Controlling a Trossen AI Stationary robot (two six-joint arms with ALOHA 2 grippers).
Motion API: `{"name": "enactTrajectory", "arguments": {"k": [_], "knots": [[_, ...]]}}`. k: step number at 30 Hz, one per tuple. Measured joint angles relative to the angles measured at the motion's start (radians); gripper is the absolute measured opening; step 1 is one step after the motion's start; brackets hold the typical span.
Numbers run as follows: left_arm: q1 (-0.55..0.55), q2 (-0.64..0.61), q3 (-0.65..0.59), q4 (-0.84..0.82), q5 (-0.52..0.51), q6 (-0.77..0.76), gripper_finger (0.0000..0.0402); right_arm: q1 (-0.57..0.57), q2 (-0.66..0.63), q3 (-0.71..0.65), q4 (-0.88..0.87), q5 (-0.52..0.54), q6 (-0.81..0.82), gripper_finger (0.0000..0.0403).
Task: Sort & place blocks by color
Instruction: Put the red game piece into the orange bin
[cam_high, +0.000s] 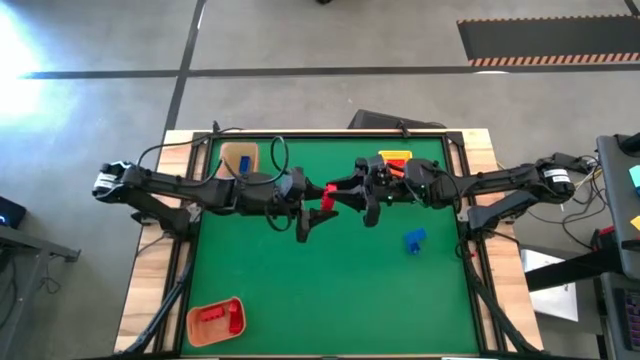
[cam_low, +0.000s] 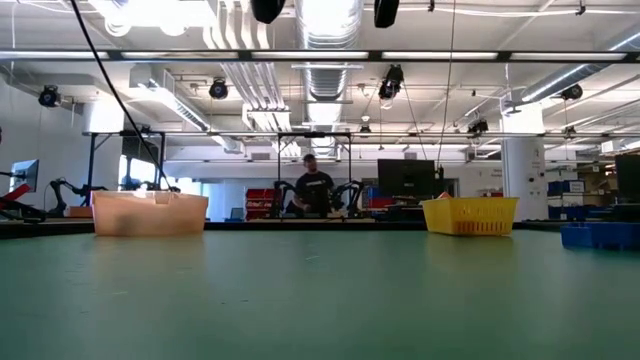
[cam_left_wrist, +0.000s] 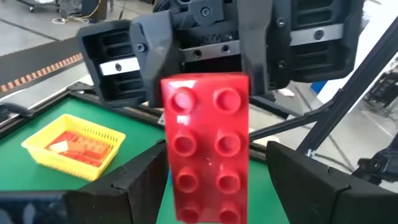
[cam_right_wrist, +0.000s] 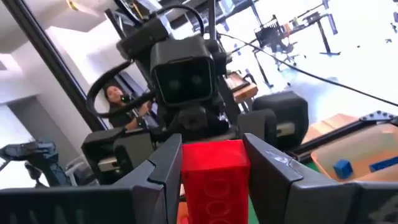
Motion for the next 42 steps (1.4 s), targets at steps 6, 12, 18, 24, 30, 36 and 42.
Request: {"name": "enactTrajectory", "arguments": {"k": [6, 12, 18, 24, 30, 36, 42], "knots": [[0.002, 0.012, 0.002, 0.033, 0.001, -0.001, 0.0200, 0.000, -0.002, 0.000, -0.001, -0.009, -0.012, 0.0125], [0.007, -0.009, 0.004, -0.089, 0.002, -0.032, 0.0123, 0.000, -0.015, 0.000, -0.083, -0.014, 0.016, 0.0211], [-0.010, -0.091, 0.029, -0.491, 0.033, -0.119, 0.0123, -0.005, -0.113, 0.000, -0.335, 0.004, 0.038, 0.0291], [-0.129, -0.206, 0.053, -0.968, 0.301, -0.438, 0.0123, -0.007, -0.232, 0.000, -0.652, 0.105, 0.040, 0.0296], [-0.426, -0.267, 0.001, -1.067, 0.470, -0.891, 0.0123, -0.007, -0.266, 0.000, -0.794, 0.204, 0.037, 0.0277], [-0.649, -0.216, -0.040, -1.064, 0.489, -1.144, 0.0123, -0.007, -0.224, 0.000, -0.796, 0.214, 0.031, 0.0263], [-0.696, -0.092, -0.141, -0.913, 0.606, -1.133, 0.0152, -0.007, -0.173, 0.000, -0.796, 0.193, 0.029, 0.0256]]}}
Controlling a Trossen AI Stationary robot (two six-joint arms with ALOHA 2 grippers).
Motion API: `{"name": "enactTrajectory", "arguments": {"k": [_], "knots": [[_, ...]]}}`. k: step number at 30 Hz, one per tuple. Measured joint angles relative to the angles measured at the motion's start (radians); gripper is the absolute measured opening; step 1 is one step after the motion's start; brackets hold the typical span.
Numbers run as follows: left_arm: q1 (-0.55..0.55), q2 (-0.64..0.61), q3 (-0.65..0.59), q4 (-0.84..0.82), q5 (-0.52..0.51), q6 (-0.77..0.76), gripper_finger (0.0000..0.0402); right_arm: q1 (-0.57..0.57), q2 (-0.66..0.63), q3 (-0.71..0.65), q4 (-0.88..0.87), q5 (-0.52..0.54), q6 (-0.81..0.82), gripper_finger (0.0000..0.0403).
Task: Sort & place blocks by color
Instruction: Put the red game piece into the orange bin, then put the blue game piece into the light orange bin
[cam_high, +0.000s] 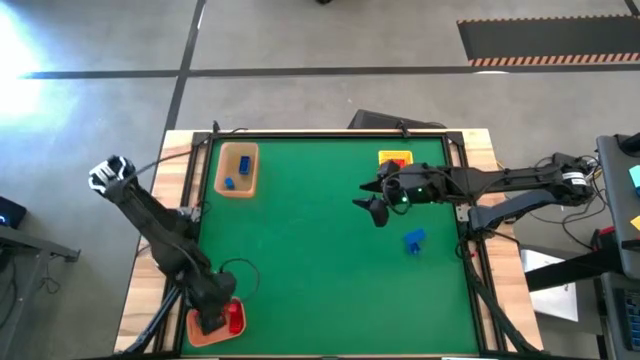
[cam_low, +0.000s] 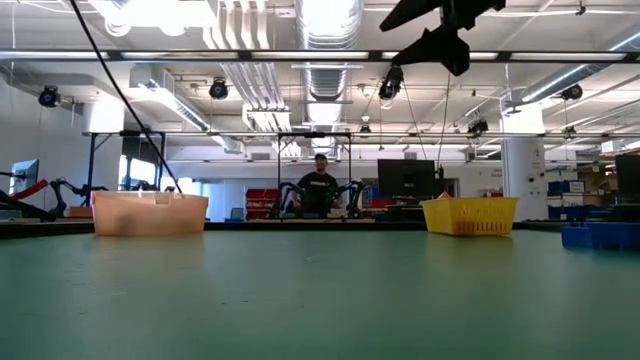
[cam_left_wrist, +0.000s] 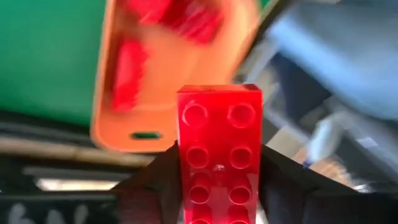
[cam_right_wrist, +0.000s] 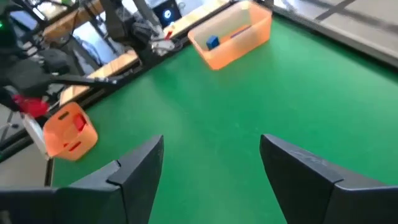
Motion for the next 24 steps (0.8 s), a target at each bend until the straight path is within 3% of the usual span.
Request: {"name": "enactTrajectory", "arguments": {"k": [5, 13, 18, 21, 24], "knots": [[-0.004, 0.070, -0.057, -0.008, 0.071, 0.074, 0.0200, 0.000, 0.018, 0.000, -0.008, -0.020, 0.001, 0.0259], [0.003, 0.058, -0.053, 0.000, 0.073, 0.098, 0.0209, 0.000, 0.000, 0.000, -0.096, -0.033, 0.059, 0.0260], [0.037, -0.010, 0.008, 0.000, 0.074, 0.146, 0.0210, 0.000, -0.012, 0.000, -0.217, -0.050, 0.230, 0.0251], [0.098, -0.072, 0.048, 0.003, 0.023, 0.192, 0.0210, 0.000, -0.014, 0.000, -0.312, -0.127, 0.382, 0.0249], [0.191, -0.136, 0.078, 0.005, -0.099, 0.272, 0.0209, 0.008, -0.010, 0.000, -0.407, -0.219, 0.538, 0.0249]]}}
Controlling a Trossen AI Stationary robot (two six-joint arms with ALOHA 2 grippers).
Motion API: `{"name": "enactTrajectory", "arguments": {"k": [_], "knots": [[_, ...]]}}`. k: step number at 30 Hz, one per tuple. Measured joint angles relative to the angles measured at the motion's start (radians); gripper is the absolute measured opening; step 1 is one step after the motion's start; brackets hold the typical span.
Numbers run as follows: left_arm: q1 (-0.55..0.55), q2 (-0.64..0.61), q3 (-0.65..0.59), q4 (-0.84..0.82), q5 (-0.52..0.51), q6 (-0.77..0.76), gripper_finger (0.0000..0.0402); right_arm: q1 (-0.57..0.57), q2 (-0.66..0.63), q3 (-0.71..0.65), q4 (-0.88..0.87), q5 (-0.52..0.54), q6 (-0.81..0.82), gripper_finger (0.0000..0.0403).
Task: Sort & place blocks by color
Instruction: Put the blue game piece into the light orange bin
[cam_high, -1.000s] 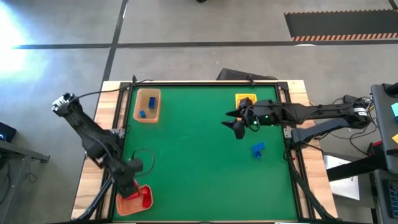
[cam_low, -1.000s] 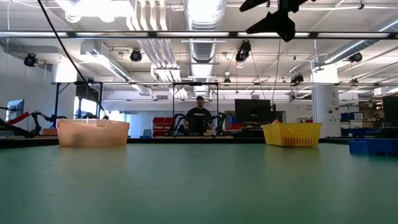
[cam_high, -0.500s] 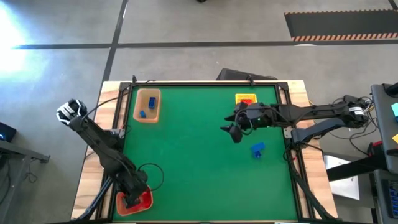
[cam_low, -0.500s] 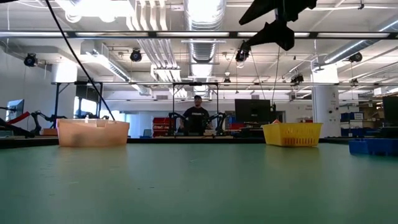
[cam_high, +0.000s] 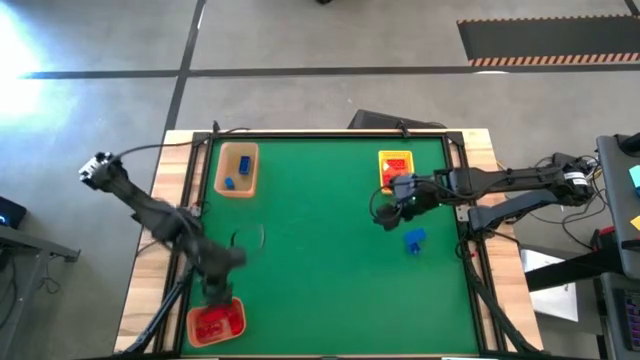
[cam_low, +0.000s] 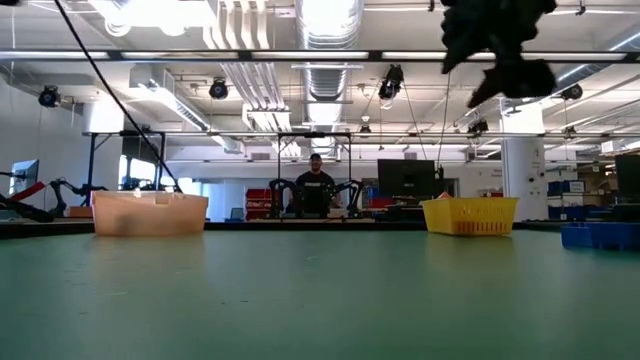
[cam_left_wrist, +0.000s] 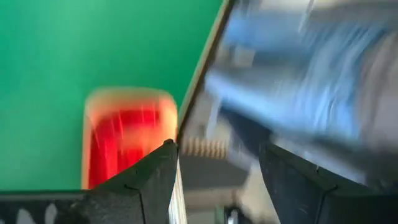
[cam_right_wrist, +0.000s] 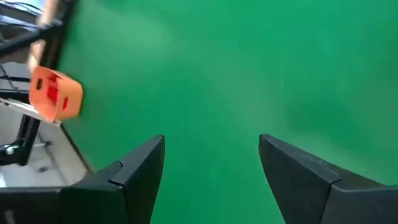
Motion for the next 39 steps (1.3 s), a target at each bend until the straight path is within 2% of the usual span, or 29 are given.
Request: {"name": "enactTrajectory", "arguments": {"k": [3, 7, 11, 15, 19, 24, 34, 36, 39], "knots": [[0.123, -0.057, 0.022, 0.020, -0.128, 0.143, 0.0209, 0.016, 0.001, 0.000, -0.097, -0.056, 0.129, 0.0249], [0.315, -0.118, 0.029, 0.087, -0.235, 0.317, 0.0209, 0.042, 0.001, 0.000, -0.271, -0.083, 0.245, 0.0256], [0.477, -0.150, 0.013, 0.214, -0.284, 0.448, 0.0209, 0.055, 0.004, -0.016, -0.442, -0.072, 0.294, 0.0277], [0.578, -0.143, 0.011, 0.322, -0.323, 0.555, 0.0209, 0.054, 0.005, -0.076, -0.456, -0.064, 0.297, 0.0298], [0.619, -0.120, 0.010, 0.388, -0.417, 0.626, 0.0209, 0.054, 0.013, -0.176, -0.364, -0.058, 0.301, 0.0307], [0.633, -0.087, 0.009, 0.440, -0.503, 0.632, 0.0209, 0.047, 0.040, -0.273, -0.270, -0.056, 0.317, 0.0298], [0.632, -0.050, 0.009, 0.480, -0.508, 0.632, 0.0209, 0.025, 0.042, -0.285, -0.411, -0.108, 0.329, 0.0255], [0.632, -0.050, 0.009, 0.481, -0.508, 0.631, 0.0209, 0.025, 0.045, -0.290, -0.459, -0.109, 0.298, 0.0244], [0.632, -0.050, 0.009, 0.485, -0.508, 0.632, 0.0209, 0.025, 0.046, -0.297, -0.406, -0.109, 0.199, 0.0232]]}}
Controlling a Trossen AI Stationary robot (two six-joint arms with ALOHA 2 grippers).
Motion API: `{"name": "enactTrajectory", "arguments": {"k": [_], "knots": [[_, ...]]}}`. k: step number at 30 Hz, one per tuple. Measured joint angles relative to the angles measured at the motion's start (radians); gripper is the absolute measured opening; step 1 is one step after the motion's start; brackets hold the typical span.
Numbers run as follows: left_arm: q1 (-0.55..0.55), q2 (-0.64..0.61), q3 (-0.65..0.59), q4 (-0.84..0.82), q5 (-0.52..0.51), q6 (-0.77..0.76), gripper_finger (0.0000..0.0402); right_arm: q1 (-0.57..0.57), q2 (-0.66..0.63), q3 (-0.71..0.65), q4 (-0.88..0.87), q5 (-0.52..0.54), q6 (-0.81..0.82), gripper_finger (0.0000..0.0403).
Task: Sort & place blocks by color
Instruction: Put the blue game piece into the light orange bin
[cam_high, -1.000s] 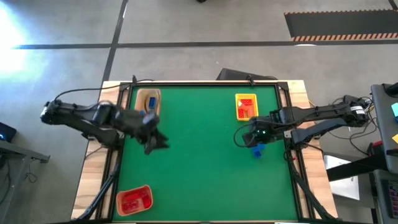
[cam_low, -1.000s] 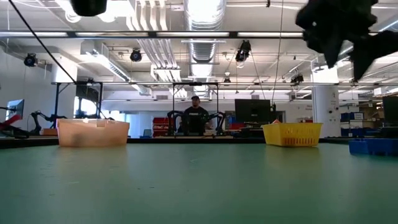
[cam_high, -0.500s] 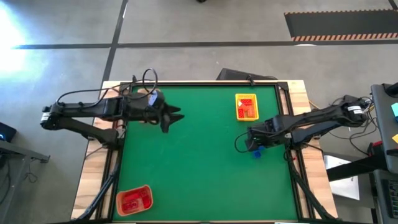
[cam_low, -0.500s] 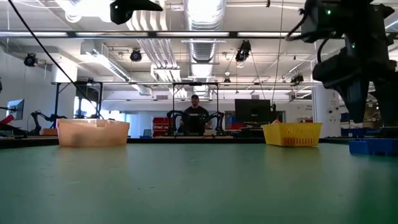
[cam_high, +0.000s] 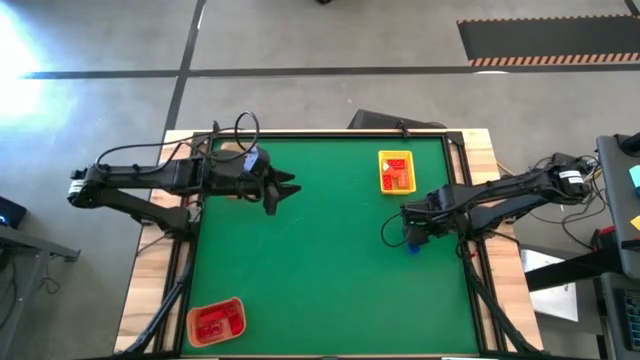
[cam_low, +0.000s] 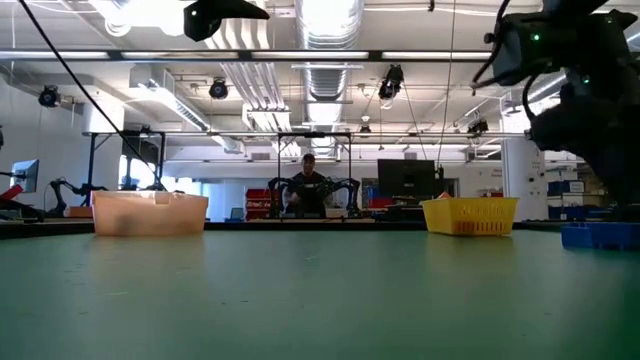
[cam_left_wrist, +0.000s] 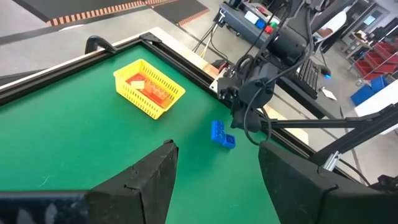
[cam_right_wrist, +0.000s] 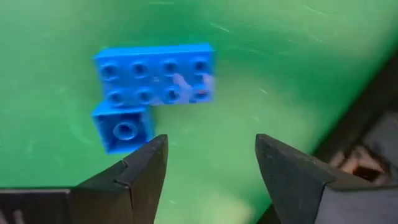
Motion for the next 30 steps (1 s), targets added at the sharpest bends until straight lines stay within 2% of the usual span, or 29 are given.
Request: {"name": "enactTrajectory", "arguments": {"k": [3, 8, 16, 18, 22, 30], "knots": [[0.000, 0.000, 0.000, 0.001, 0.000, 0.000, 0.0209, -0.006, 0.019, 0.000, 0.063, 0.017, -0.126, 0.0231], [0.000, 0.000, 0.000, 0.004, 0.000, 0.001, 0.0209, -0.011, 0.077, 0.036, 0.056, 0.035, -0.531, 0.0243], [0.000, 0.000, 0.000, 0.004, 0.000, 0.021, 0.0209, -0.011, 0.313, 0.042, 0.003, 0.120, -1.023, 0.0236], [0.000, 0.000, 0.000, 0.004, 0.000, 0.021, 0.0209, -0.011, 0.373, 0.042, -0.008, 0.154, -1.082, 0.0232], [0.000, -0.001, 0.000, 0.004, 0.000, 0.020, 0.0209, -0.011, 0.455, 0.065, -0.016, 0.152, -1.098, 0.0225], [0.000, -0.002, 0.000, 0.004, 0.000, 0.023, 0.0209, -0.011, 0.452, 0.186, 0.013, 0.172, -1.151, 0.0223]]}}
